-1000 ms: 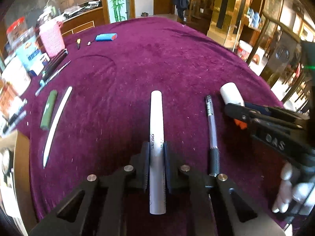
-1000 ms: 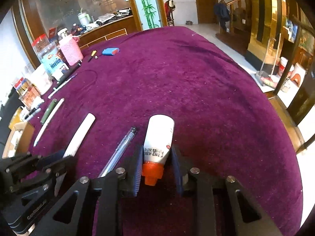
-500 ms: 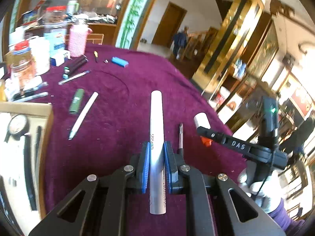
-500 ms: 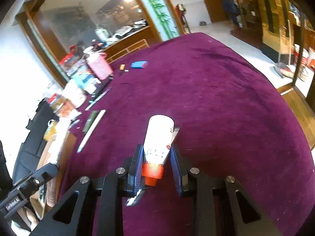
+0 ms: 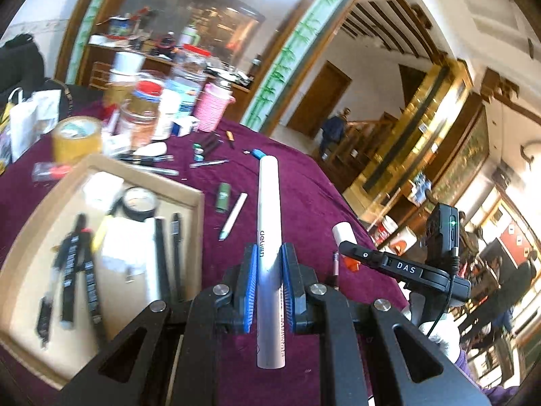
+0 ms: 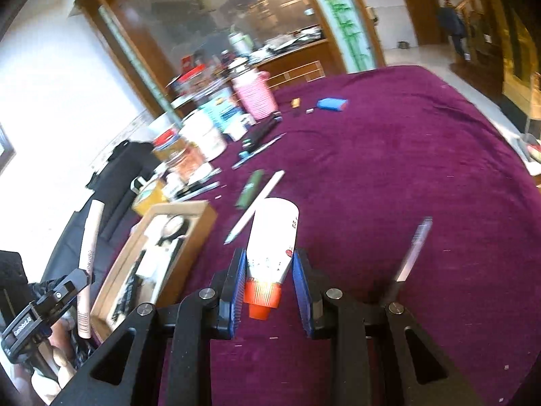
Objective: Organize rigid objects
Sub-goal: 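Carry the white marker to the box while the right tool carries the glue bottle there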
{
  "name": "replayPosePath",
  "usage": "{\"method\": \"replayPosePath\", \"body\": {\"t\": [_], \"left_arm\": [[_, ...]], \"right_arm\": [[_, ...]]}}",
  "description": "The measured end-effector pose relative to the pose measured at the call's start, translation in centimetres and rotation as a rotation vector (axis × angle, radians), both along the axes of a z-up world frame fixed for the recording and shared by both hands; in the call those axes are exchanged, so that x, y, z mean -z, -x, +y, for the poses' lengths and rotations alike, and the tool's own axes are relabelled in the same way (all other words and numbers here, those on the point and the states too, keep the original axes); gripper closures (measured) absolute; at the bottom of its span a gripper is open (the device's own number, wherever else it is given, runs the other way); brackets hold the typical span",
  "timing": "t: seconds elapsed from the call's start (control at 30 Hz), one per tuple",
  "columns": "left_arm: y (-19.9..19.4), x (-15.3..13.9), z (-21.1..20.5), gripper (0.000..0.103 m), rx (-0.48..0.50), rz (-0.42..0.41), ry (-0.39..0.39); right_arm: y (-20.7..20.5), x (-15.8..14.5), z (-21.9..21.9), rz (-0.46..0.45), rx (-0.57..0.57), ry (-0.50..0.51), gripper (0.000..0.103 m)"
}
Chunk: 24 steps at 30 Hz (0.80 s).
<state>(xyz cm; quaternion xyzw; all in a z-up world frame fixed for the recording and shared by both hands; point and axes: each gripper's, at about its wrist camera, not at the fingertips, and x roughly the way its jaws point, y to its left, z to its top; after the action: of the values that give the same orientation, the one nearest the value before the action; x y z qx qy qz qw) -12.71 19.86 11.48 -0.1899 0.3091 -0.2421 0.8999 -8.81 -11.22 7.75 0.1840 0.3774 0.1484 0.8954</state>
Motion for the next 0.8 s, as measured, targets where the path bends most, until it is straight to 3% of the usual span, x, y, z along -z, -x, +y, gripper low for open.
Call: {"method": "replayPosePath", "body": {"t": [0.2,0.5,0.57,0.8], "left_arm": [[1.1,0.8,5.8,0.089,-0.133,0.030,-0.009],[1.0,6.2,11.8,0.089,-0.320,0.231,-0.075],[0.8,7.1,12.4,0.089,-0.333,0.265,-0.088],[1.1,7.2,10.2,0.089,-0.279,0.249,-0.199]], "right_arm": [[-0.6,-0.8,5.5,0.007,-0.126,-0.010,0.073],[-1.2,1.1,16.5,0.108,-0.371,-0.010,0.073],[-1.0,2.2,19.4,0.135,-0.425,0.030,0.073],[-0.7,4.7,24.8,0.185,-0.511,0.134,0.073]]}}
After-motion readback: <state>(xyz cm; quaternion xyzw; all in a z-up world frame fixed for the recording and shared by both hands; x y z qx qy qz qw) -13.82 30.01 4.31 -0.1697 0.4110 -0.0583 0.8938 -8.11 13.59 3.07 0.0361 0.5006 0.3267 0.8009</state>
